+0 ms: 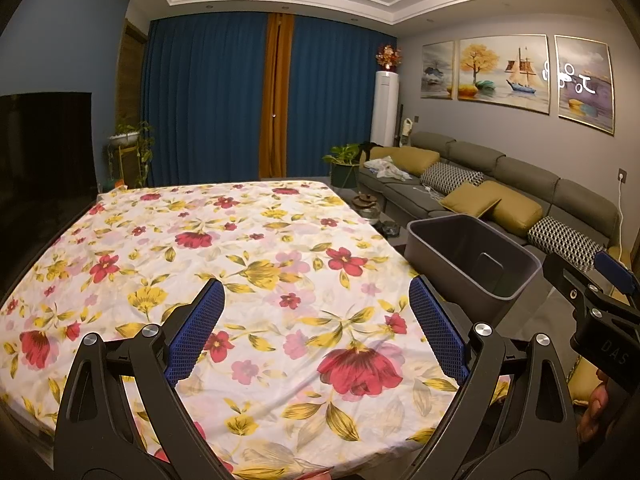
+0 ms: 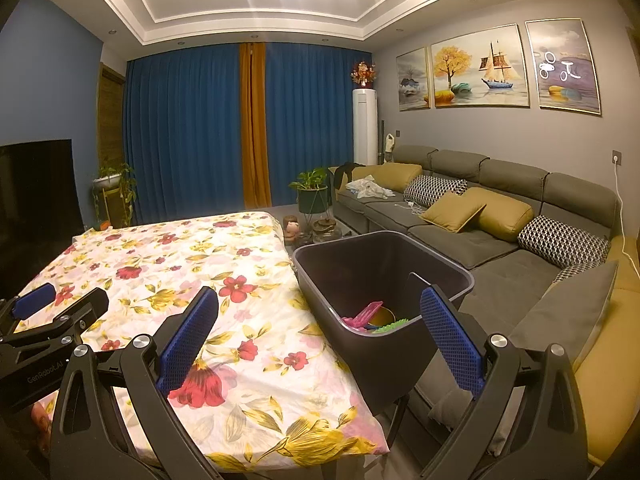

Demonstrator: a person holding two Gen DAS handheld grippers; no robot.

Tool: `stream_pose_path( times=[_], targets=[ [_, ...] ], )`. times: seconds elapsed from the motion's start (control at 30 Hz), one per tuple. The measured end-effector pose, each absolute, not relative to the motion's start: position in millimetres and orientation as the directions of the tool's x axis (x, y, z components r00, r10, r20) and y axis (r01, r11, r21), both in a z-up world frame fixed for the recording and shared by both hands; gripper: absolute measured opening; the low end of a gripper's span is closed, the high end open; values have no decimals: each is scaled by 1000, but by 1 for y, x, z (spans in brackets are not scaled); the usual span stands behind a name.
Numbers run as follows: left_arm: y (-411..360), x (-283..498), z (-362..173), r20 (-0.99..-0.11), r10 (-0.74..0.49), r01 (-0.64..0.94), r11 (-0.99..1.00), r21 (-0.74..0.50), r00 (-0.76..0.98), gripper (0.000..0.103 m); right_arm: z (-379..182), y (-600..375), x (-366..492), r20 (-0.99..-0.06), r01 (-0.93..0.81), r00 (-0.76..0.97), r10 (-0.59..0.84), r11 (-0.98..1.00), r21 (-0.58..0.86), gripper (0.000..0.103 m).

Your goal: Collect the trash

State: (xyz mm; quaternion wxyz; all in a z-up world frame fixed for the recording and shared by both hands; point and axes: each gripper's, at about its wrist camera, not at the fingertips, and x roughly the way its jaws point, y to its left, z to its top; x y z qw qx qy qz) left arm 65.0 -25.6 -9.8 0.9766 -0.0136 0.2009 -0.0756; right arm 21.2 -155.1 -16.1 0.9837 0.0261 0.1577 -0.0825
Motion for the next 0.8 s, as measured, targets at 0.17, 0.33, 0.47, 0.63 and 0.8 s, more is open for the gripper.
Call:
stream_pose_path(
  times=[0.17, 0.33, 0.47, 0.63, 0.8],
  targets=[
    [-27, 66, -8, -390, -155, 144, 988, -57, 908, 92, -15, -155, 21, -313, 172, 937, -156, 985, 26, 97],
    [-27, 65, -8, -389, -155, 144, 988, -58, 908, 92, -15, -155, 21, -313, 173, 937, -156, 985, 25, 97],
    [-27, 65, -8, -387, -154, 144, 988, -54, 909, 92, -15, -156, 21, -313, 172, 937, -156, 985, 26, 97],
    [-28, 66, -7, -387, -156, 146, 988, -56, 909, 92, -15, -155, 20, -312, 174, 937, -158, 984, 25, 97],
    [-28, 66, -8, -386, -158, 147, 987, -57, 909, 92, -15, -155, 20, -311, 176, 937, -160, 984, 25, 97]
  ],
)
